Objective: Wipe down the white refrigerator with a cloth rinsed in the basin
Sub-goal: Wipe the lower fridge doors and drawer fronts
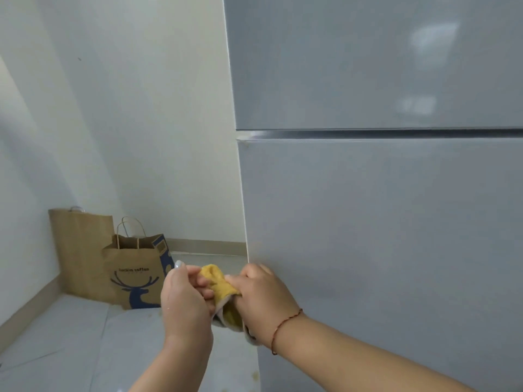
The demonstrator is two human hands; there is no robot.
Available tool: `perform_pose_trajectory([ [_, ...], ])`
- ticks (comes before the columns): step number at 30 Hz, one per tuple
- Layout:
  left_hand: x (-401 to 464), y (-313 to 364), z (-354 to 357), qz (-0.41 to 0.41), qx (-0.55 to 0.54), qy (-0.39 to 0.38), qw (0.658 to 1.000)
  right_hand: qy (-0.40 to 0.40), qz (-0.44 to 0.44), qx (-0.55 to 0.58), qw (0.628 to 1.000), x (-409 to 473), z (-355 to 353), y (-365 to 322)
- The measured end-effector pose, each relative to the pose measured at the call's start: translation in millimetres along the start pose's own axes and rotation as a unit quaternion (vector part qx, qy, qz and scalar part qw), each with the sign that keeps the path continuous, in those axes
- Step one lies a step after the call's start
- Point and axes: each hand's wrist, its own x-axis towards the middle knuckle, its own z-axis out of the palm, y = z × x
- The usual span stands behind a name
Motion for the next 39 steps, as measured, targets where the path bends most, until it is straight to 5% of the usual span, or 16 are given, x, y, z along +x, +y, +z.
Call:
perform_pose_trajectory([
  [7,-10,79,16,0.003,0.062,-0.014,0.998,-0.009,0.157,0.221,0.962,0,-68,-47],
  [14,-32,142,17,-0.081,0.119,-0.039,0.989,0.028,0.294,0.409,0.863,20,-124,-81],
  [21,-66,197,33,-0.184,0.130,-0.171,0.959,0.153,0.420,0.405,0.798,6,-168,-112],
  [28,-80,228,26,-0.202,0.181,-0.154,0.950,0.194,0.543,0.338,0.744,45,-199,-107],
  [32,-76,238,12,-0.208,0.188,-0.117,0.953,0.173,0.560,0.325,0.742,80,-195,-121],
  [39,-69,262,-8,-0.208,0.203,-0.083,0.953,0.037,0.387,0.351,0.852,61,-201,-153],
])
